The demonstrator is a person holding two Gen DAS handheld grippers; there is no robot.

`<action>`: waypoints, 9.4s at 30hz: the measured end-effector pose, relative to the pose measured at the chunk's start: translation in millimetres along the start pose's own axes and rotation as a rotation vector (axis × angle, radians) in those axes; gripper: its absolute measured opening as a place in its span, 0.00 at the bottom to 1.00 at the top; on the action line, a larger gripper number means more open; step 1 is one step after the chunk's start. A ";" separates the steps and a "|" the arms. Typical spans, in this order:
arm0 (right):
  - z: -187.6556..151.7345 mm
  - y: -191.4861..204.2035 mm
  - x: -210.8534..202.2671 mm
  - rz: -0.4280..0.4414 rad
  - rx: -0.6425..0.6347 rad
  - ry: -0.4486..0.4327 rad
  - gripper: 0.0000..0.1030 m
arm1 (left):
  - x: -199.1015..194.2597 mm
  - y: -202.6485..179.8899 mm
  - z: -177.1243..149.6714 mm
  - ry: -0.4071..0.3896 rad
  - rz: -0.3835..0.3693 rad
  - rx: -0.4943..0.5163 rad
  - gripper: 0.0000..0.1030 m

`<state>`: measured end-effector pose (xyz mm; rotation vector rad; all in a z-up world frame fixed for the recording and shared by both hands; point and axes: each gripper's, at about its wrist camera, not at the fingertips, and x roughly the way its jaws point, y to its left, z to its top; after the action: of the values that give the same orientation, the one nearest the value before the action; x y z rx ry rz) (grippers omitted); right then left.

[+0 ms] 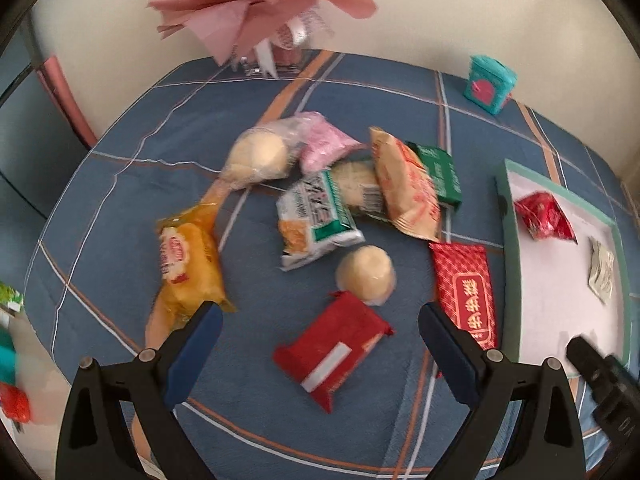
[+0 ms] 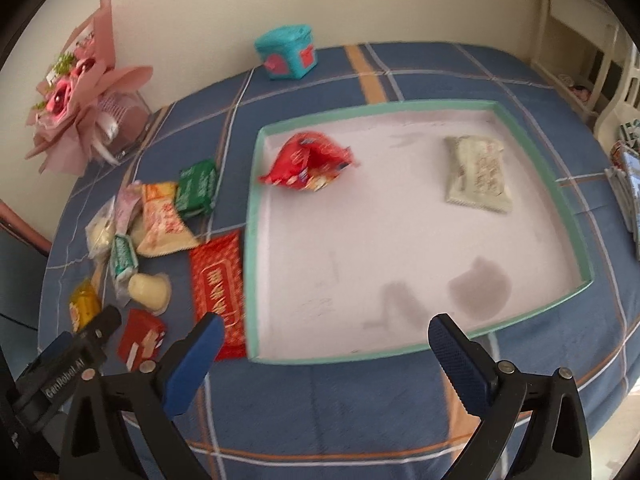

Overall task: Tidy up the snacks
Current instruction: 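Withdraw both open tools from the tray back toward the snack pile, then grasp the red striped box packet with the right tool while the left tool grasps the yellow bread packet, then carry both packets into the tray and open both tools to release them, then lift both open tools out of the tray, then move the right tool toward the red packet with gold text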

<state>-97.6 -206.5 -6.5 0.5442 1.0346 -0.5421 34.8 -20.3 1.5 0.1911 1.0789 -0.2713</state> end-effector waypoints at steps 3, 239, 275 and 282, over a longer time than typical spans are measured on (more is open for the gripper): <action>-2.9 14.0 2.7 0.047 -0.007 0.013 1.00 | 0.4 16.8 3.5 -0.007 0.000 -0.031 1.00; 10.2 -66.0 -16.1 -0.064 -0.125 -0.020 1.00 | 9.3 -101.4 -7.1 -0.030 -0.012 0.082 0.96; 12.6 12.3 -14.2 0.053 -0.197 -0.102 1.00 | -0.8 -53.5 24.0 -0.058 0.058 0.014 0.96; 12.1 45.1 -4.4 0.063 -0.232 -0.108 1.00 | 1.2 -31.9 29.2 -0.052 0.080 0.018 0.96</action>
<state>-62.3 -180.1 9.7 0.3376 0.9594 -0.3858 50.0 -59.1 13.2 0.2421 1.0148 -0.2129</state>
